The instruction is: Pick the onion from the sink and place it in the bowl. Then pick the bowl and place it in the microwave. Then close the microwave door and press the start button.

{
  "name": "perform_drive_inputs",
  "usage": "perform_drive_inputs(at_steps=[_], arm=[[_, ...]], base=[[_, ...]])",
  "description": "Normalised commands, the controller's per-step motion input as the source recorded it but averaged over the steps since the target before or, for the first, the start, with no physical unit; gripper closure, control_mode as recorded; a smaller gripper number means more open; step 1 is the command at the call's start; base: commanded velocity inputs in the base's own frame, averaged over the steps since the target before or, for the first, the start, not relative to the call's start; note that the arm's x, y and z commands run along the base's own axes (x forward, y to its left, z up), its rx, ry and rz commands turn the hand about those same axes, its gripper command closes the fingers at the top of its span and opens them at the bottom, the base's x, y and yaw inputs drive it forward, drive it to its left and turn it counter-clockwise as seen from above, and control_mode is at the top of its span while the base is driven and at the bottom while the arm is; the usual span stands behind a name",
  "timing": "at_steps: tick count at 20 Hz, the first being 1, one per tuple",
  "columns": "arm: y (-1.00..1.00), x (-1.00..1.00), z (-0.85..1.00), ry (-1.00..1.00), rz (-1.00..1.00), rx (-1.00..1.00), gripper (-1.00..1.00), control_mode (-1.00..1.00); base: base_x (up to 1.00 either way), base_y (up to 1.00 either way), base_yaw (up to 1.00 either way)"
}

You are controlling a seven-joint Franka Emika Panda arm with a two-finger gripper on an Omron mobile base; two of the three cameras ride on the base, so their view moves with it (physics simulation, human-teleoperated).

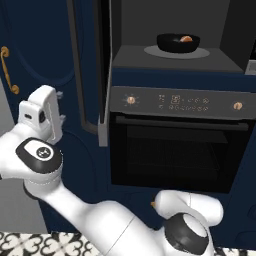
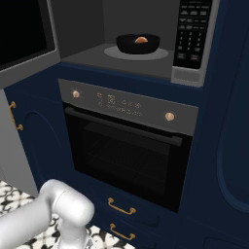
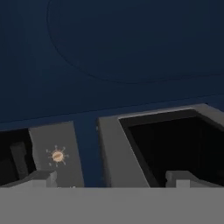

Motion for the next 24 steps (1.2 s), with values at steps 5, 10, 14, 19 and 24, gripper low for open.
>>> perform_drive_inputs(at_steps=[5,10,14,19,24], arm=[[-1.0,-0.04,0.11,-0.01,0.0,0.07,-1.0,-1.0],[-1.0,-0.16,0.27,-0.07,0.03,0.07,-1.0,-1.0],[-1.0,-0.25,0.46,-0.16,0.03,0.07,-1.0,-1.0],[-1.0,-0.29,0.5,-0.19,0.03,0.07,-1.0,-1.0],[-1.0,-0.06,0.46,-0.06,0.0,0.12,-1.0,-1.0]], base=[[0.0,0.0,0.0],[0.0,0.0,0.0],[0.0,0.0,0.0],[0.0,0.0,0.0],[0.0,0.0,0.0]])
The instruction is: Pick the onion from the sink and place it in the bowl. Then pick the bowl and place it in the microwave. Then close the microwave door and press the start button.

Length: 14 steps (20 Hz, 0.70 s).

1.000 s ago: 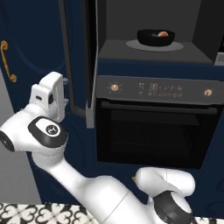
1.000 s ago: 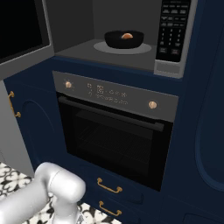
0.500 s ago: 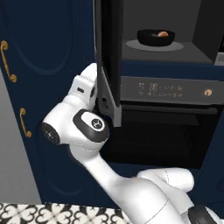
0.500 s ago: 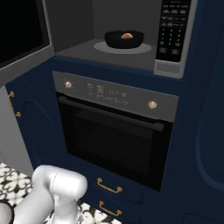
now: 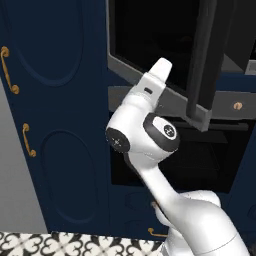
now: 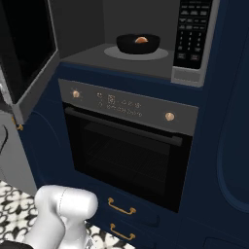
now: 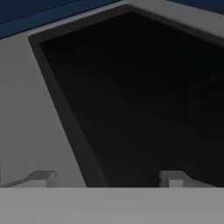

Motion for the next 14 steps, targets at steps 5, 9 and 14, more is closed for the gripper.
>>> perform_drive_inputs(at_steps=[5,9,14], arm=[[-1.0,0.01,0.34,0.0,0.0,0.14,-1.0,-1.0],[-0.82,0.27,0.3,0.0,0.03,0.19,-1.0,-1.0],[-0.8,0.39,0.18,0.01,0.06,0.19,-1.0,-1.0]], base=[[0.0,0.0,0.0],[0.0,0.0,0.0],[0.0,0.0,0.0]])
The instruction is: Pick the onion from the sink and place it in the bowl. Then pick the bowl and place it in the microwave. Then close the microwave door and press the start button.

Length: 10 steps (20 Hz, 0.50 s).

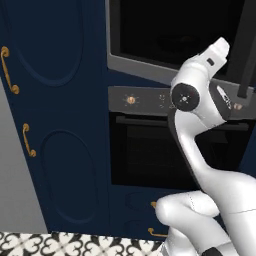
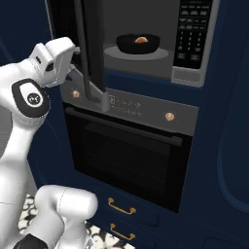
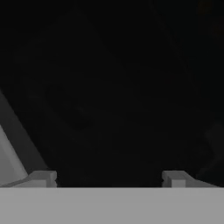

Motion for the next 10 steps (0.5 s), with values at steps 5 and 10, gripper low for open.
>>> perform_drive_inputs(at_steps=[5,10], arm=[[-0.37,0.59,0.01,0.0,0.07,0.14,-1.0,-1.0],[-0.31,0.7,0.0,0.0,0.08,0.17,-1.0,-1.0]], base=[[0.0,0.0,0.0],[0.0,0.0,0.0]])
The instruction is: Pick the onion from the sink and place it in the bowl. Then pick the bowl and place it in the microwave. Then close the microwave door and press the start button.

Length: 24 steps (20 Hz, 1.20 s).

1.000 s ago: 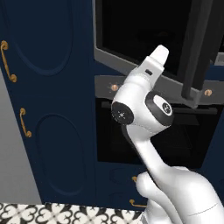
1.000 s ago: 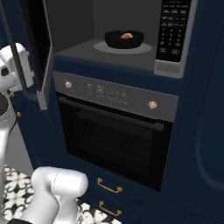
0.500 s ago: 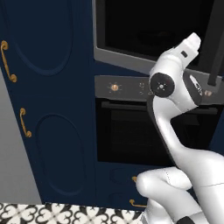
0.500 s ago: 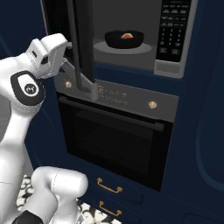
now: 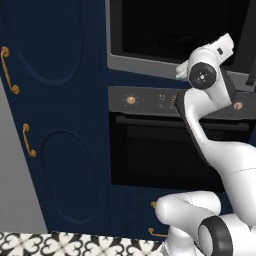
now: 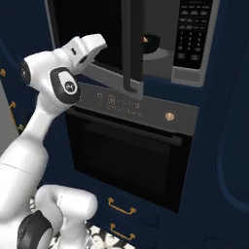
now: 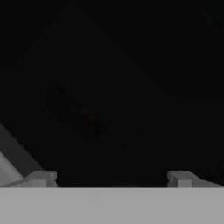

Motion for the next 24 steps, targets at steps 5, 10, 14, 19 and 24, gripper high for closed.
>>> perform_drive_inputs(at_steps=[5,10,14,19,24], arm=[[-0.31,0.62,0.0,0.0,0.06,0.15,-1.0,-1.0],[-0.27,0.69,0.0,0.0,0.04,0.12,-1.0,-1.0],[-0.25,0.64,0.0,0.0,0.03,0.12,-1.0,-1.0],[-0.25,0.66,0.0,0.0,0.03,0.08,-1.0,-1.0],[-0.29,0.75,-0.07,0.0,0.05,0.05,-1.0,-1.0]], base=[[0.0,0.0,0.0],[0.0,0.0,0.0],[0.0,0.0,0.0],[0.0,0.0,0.0],[0.0,0.0,0.0]])
